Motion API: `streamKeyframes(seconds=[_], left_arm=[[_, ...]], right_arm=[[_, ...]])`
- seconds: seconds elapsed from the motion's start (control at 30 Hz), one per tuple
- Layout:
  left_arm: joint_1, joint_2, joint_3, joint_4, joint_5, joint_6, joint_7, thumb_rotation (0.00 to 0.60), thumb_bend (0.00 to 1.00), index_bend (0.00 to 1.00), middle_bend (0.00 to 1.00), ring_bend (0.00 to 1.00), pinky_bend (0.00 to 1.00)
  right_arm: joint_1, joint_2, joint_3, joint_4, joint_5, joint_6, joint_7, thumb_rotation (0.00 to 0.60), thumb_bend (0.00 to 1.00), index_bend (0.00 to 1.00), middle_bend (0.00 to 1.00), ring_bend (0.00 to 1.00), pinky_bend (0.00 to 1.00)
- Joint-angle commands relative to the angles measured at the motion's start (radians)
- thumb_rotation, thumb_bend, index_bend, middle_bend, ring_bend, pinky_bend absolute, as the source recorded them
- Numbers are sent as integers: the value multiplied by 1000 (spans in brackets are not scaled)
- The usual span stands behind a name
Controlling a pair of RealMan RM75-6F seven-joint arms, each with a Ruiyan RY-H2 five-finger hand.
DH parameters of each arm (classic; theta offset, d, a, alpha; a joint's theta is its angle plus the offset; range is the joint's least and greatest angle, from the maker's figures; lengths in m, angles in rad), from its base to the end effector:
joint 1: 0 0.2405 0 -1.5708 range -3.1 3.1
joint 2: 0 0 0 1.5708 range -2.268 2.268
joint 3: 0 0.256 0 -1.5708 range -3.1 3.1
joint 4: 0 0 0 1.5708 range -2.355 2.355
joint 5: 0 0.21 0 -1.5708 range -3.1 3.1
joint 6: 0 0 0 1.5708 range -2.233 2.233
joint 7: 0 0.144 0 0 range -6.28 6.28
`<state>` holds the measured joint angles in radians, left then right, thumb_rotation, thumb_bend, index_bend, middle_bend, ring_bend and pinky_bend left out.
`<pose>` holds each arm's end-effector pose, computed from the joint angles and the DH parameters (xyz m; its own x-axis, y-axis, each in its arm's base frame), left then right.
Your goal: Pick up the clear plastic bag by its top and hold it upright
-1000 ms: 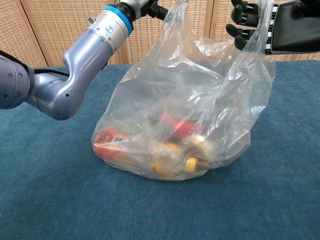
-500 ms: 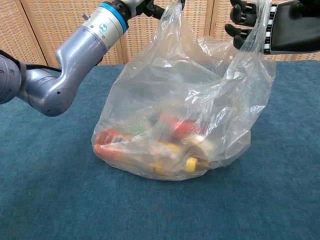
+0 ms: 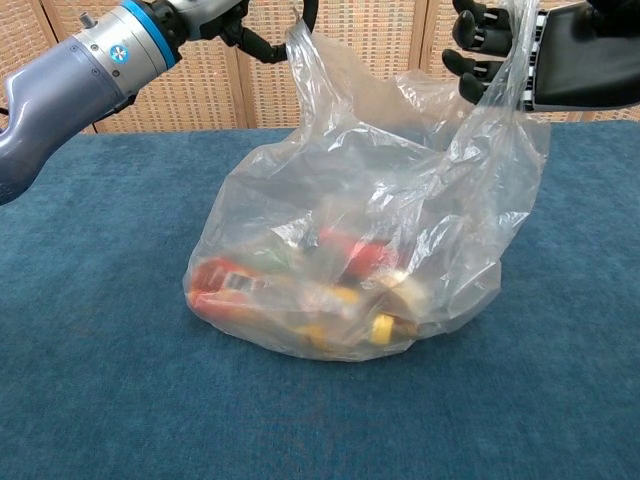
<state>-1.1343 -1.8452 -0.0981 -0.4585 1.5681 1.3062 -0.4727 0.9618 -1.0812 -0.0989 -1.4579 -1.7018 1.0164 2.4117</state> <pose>-0.0487 0.4568 0.0193 0.2777 -0.2330 0.9320 0.5512 -0.7559 -0.3532 -0.1413 -0.3644 0.1070 -0.8233 -0.5605 -0.0897 -0.2599 0.5127 -0.8183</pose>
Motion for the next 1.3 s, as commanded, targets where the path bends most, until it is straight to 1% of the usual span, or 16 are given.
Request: streamKeyframes(seconds=[0.03, 0.13, 0.2, 0.27, 0.33, 0.5, 0.83, 0.9, 1.1, 1.13, 1.2, 1.27, 1.3], left_arm=[[27, 90, 18, -138, 9, -24, 82, 600, 521, 761, 0, 0, 62], [9, 97, -10, -194, -17, -69, 141, 600, 521, 751, 0, 0, 63], [-1, 86, -25, -207, -30, -84, 155, 600, 521, 747, 0, 0, 63], [-21, 51, -49, -202, -43, -89, 174, 600, 521, 747, 0, 0, 63], [-36, 6, -73, -171, -57, -89, 180, 600, 519, 747, 0, 0, 63], [-87, -87, -136, -71, -90, -79, 138, 600, 520, 748, 1, 0, 63], [-159, -183, -221, 98, -143, -24, 72, 600, 519, 758, 1, 0, 64], [-170, -191, -228, 117, -149, -24, 61, 600, 518, 756, 0, 0, 64], [-196, -223, -264, 158, -185, 2, -6, 600, 502, 658, 0, 0, 63], [-196, -226, -269, 160, -191, 8, -19, 600, 502, 627, 0, 0, 62], [-196, -232, -280, 164, -202, 24, -44, 600, 500, 544, 0, 0, 58], [-195, -234, -287, 172, -210, 37, -54, 600, 491, 404, 0, 0, 55], [-195, -235, -289, 173, -213, 41, -59, 600, 486, 352, 0, 0, 54]], right_arm=[[0, -4, -1, 2, -1, -1, -1, 600, 192, 394, 513, 389, 439], [-1, -11, 1, 9, 3, -4, 2, 600, 192, 394, 513, 389, 440], [-2, -14, 2, 10, 4, -1, 4, 600, 190, 394, 513, 389, 440], [-3, -16, -2, 12, -1, 0, 4, 600, 188, 394, 513, 389, 439], [-6, -19, -4, 18, -2, 2, 9, 600, 188, 394, 513, 389, 439], [-8, -25, -6, 34, -4, 6, 20, 600, 190, 394, 513, 389, 440], [-10, -31, -9, 39, -10, 17, 25, 600, 192, 395, 513, 389, 440], [-9, -32, -8, 39, -10, 17, 25, 600, 191, 395, 513, 389, 439], [-6, -29, -6, 36, -8, 17, 24, 600, 191, 395, 513, 389, 440], [-6, -28, -6, 36, -8, 17, 23, 600, 190, 395, 513, 389, 440], [-6, -27, -7, 36, -6, 15, 22, 600, 192, 396, 513, 389, 440], [-7, -28, -7, 37, -4, 14, 22, 600, 191, 396, 513, 390, 439], [-8, -28, -7, 37, -4, 14, 23, 600, 192, 397, 514, 390, 439]])
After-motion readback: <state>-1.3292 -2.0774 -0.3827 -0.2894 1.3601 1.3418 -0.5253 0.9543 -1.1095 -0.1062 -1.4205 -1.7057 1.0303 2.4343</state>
